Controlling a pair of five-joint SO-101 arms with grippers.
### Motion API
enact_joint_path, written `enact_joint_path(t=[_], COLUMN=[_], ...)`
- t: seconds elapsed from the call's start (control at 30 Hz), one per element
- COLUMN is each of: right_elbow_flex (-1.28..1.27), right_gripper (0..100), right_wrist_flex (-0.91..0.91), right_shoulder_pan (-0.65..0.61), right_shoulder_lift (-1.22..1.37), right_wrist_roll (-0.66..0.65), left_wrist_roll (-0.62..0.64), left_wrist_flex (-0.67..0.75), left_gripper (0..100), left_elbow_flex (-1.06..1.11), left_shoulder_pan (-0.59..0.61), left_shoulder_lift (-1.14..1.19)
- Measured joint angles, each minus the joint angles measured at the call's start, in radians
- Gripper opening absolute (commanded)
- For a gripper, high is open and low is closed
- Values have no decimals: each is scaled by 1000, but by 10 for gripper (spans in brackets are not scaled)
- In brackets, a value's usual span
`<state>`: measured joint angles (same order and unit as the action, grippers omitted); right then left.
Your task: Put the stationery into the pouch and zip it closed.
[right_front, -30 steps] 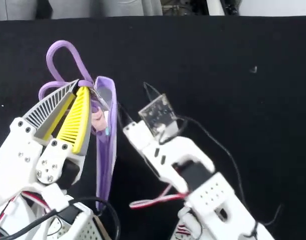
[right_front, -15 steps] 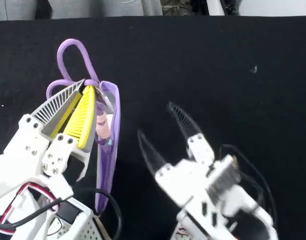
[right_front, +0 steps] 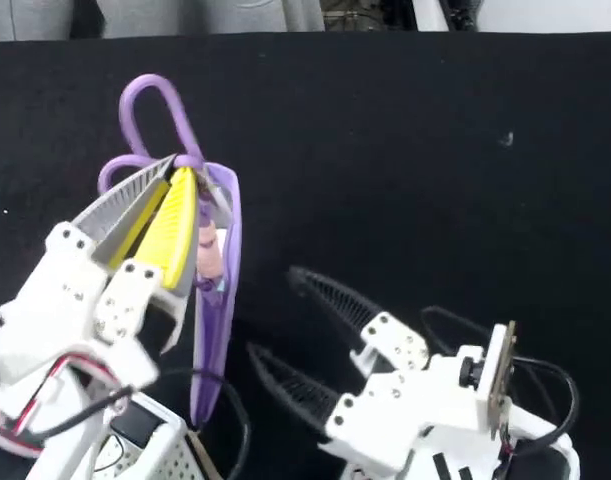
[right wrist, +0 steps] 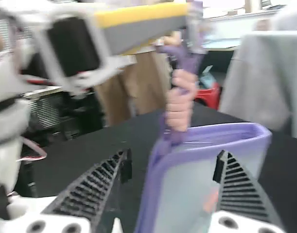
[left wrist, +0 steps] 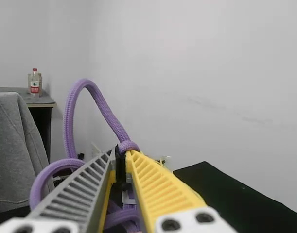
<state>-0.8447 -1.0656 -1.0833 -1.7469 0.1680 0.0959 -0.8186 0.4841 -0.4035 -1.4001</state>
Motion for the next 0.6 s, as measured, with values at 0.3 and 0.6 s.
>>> enact_joint_path(t=[0.3, 0.6], right_elbow_flex=[-126, -305], right_gripper=[284, 284], right_wrist_flex=[32, 117], right_shoulder_pan=[-135, -120], right_shoulder_lift=[0, 0], right_wrist_roll=[0, 0], left_wrist_roll=[0, 0], left_wrist_flex=[46, 46], left_gripper=[27, 27], left_elbow_flex=[41, 54], left_shoulder_pan=[51, 51], left_shoulder_lift=[-3, -114])
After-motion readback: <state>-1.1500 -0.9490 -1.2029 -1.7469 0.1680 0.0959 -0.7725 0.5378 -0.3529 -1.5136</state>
